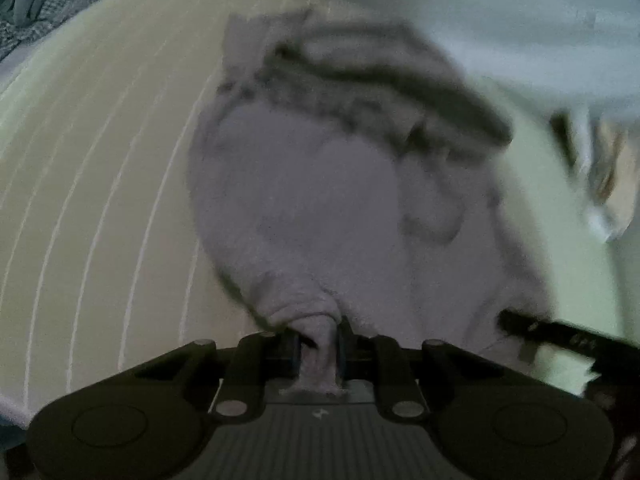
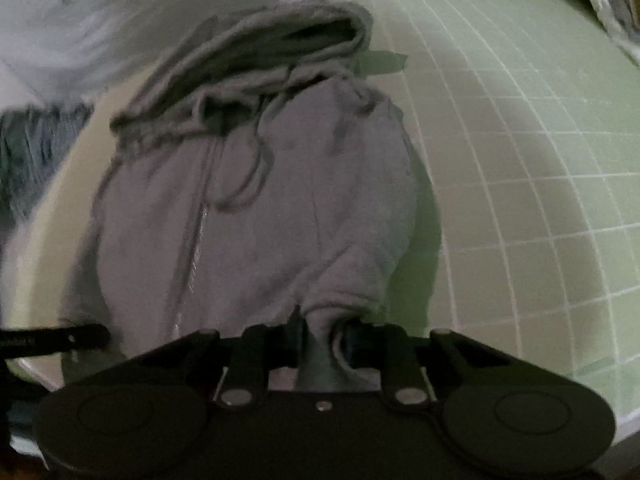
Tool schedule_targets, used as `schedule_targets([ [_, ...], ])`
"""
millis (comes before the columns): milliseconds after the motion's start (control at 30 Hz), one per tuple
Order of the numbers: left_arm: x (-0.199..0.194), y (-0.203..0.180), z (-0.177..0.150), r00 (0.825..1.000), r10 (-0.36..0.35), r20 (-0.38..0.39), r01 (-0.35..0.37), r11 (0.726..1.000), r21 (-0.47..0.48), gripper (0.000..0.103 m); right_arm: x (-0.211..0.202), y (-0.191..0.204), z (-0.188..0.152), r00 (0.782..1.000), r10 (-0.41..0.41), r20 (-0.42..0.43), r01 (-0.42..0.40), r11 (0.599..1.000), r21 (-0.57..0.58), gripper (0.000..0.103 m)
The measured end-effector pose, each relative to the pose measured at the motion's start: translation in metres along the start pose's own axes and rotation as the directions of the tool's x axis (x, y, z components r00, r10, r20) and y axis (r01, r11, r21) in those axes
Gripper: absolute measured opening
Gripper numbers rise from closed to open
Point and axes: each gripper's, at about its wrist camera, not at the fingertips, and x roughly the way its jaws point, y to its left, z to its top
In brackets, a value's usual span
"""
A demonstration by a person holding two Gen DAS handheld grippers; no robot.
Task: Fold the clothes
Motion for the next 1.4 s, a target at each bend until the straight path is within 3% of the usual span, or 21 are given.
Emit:
schedule_targets([
  [200, -0.013, 0.002, 0.062, 0.988, -0.061, 0.143, 0.073, 0.994, -0.084, 0.017, -0.012, 0.003, 0.057, 0.984, 0.088, 0.158, -0.101, 0.992, 0.071, 0.018],
  [400, -0.012, 0.011, 0.123, 0.964, -0.070, 0.255, 0.112, 0.982, -0.155, 0.017, -0.010, 0.008, 0.119, 0.949, 0.140, 0.281, -0.180, 0.976, 0.122, 0.019],
  [500, 0.010, 0.014, 0.147, 0.959, -0.039, 0.280, 0.091, 0.981, -0.174, 0.021, 0.006, 0.011, 0.141, 0.943, 0.135, 0.304, -0.176, 0.978, 0.113, 0.019],
  [600, 0.045, 0.025, 0.163, 0.981, -0.007, 0.193, 0.052, 0.973, -0.226, 0.022, 0.023, 0.014, 0.163, 0.937, 0.128, 0.325, -0.170, 0.980, 0.104, 0.023],
  [667, 0.055, 0.029, 0.167, 0.989, -0.021, 0.147, 0.058, 0.966, -0.252, 0.026, 0.043, 0.010, 0.169, 0.955, 0.107, 0.276, -0.143, 0.983, 0.116, 0.032],
  [733, 0.053, 0.030, 0.163, 0.989, -0.052, 0.139, 0.087, 0.962, -0.259, 0.045, 0.056, 0.006, 0.168, 0.970, 0.101, 0.221, -0.139, 0.977, 0.164, 0.036],
  [800, 0.047, 0.030, 0.155, 0.989, -0.067, 0.131, 0.098, 0.964, -0.246, 0.053, 0.053, 0.005, 0.160, 0.973, 0.092, 0.210, -0.130, 0.976, 0.173, 0.051],
  [867, 0.043, 0.030, 0.146, 0.990, -0.062, 0.125, 0.089, 0.971, -0.224, 0.055, 0.048, 0.005, 0.151, 0.976, 0.082, 0.203, -0.119, 0.977, 0.177, 0.063],
  [967, 0.049, 0.035, 0.136, 0.994, -0.068, 0.089, 0.087, 0.969, -0.233, 0.054, 0.042, 0.004, 0.137, 0.979, 0.067, 0.190, -0.102, 0.979, 0.179, 0.065],
  [1000, 0.052, 0.038, 0.134, 0.994, -0.080, 0.071, 0.096, 0.964, -0.248, 0.051, 0.041, 0.003, 0.133, 0.980, 0.069, 0.184, -0.103, 0.978, 0.180, 0.065],
  [1033, 0.053, 0.040, 0.134, 0.993, -0.099, 0.067, 0.113, 0.960, -0.257, 0.033, 0.043, 0.001, 0.132, 0.980, 0.086, 0.179, -0.120, 0.975, 0.187, 0.059],
  [1067, 0.053, 0.041, 0.135, 0.990, -0.124, 0.071, 0.139, 0.955, -0.262, 0.020, 0.045, 0.000, 0.131, 0.979, 0.107, 0.174, -0.141, 0.971, 0.195, 0.037],
  [1100, 0.052, 0.042, 0.137, 0.985, -0.151, 0.080, 0.167, 0.948, -0.271, 0.011, 0.048, -0.001, 0.132, 0.975, 0.142, 0.168, -0.175, 0.964, 0.201, 0.025],
  [1133, 0.050, 0.042, 0.141, 0.981, -0.169, 0.095, 0.189, 0.943, -0.275, 0.009, 0.049, -0.001, 0.135, 0.972, 0.165, 0.166, -0.197, 0.960, 0.198, 0.012],
  [1233, 0.039, 0.036, 0.162, 0.969, -0.186, 0.162, 0.220, 0.949, -0.225, 0.009, 0.044, 0.005, 0.146, 0.964, 0.198, 0.176, -0.228, 0.958, 0.172, 0.012],
  [1333, 0.028, 0.032, 0.198, 0.950, -0.188, 0.250, 0.243, 0.947, -0.212, 0.010, 0.036, 0.006, 0.170, 0.943, 0.256, 0.212, -0.301, 0.929, 0.215, 0.011],
  [1400, 0.022, 0.032, 0.223, 0.931, -0.136, 0.337, 0.229, 0.940, -0.252, 0.018, 0.032, 0.006, 0.193, 0.923, 0.274, 0.271, -0.340, 0.910, 0.239, 0.011],
])
